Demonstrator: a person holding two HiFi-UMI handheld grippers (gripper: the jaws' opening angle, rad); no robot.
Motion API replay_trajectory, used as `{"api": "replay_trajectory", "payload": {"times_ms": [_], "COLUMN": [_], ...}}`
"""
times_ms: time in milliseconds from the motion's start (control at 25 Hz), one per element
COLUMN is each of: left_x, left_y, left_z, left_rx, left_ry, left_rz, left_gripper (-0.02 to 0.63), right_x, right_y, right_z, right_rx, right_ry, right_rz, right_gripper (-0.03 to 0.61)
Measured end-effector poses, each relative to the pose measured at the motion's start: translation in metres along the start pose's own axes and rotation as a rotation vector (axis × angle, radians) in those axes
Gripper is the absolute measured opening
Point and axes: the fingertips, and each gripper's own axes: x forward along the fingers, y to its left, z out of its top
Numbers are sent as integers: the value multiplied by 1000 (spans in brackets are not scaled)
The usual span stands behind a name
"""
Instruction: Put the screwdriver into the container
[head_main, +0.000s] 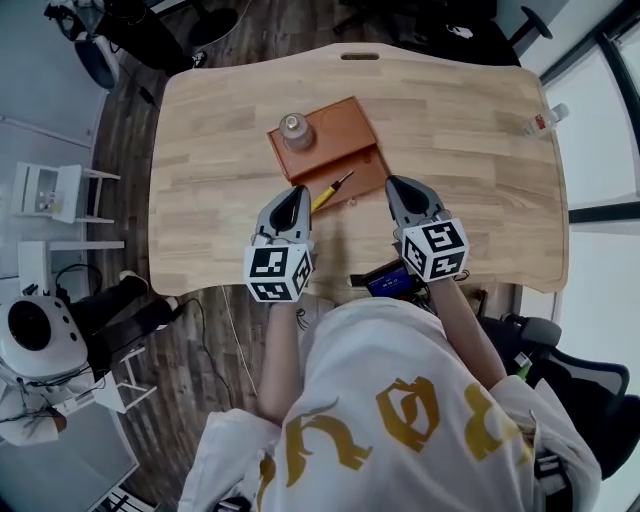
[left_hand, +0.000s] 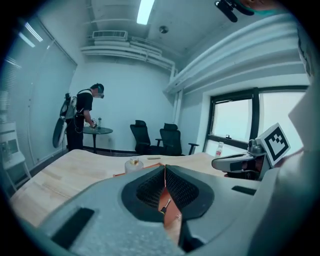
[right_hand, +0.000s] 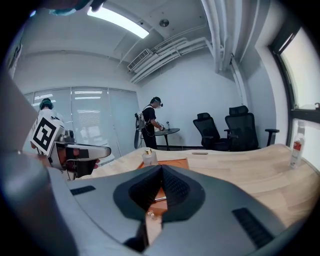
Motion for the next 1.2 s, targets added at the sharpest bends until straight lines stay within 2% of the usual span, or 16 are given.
{"api": "replay_trajectory", "payload": {"times_ms": [200,400,560,720,960,1200], "left_x": [-9,-12,-11,-10,-5,2], "left_y": [0,-1,-9,-7,-8,-8], "left_z": [7,6,4,1,-5,-12], "left_rx": [28,47,14,28,-21,-33], "left_ry": [-38,-6,-8,14,21,42], "left_rz": [35,48,22,34,-1,-14], "left_gripper": [12,12,11,11,11,12], "right_x": [-5,-12,-16,-16,-16,-14], "right_y": [5,8,6,6,-7,-11], "right_z": [2,9,11,9,1,-5], "right_rx": [-13,4,-2,8,57,58], "right_ry": [1,-29,-34,-33,-22,-6], "right_rz": [1,2,3,20,1,-5], "right_gripper": [9,9,9,9,9,9]}}
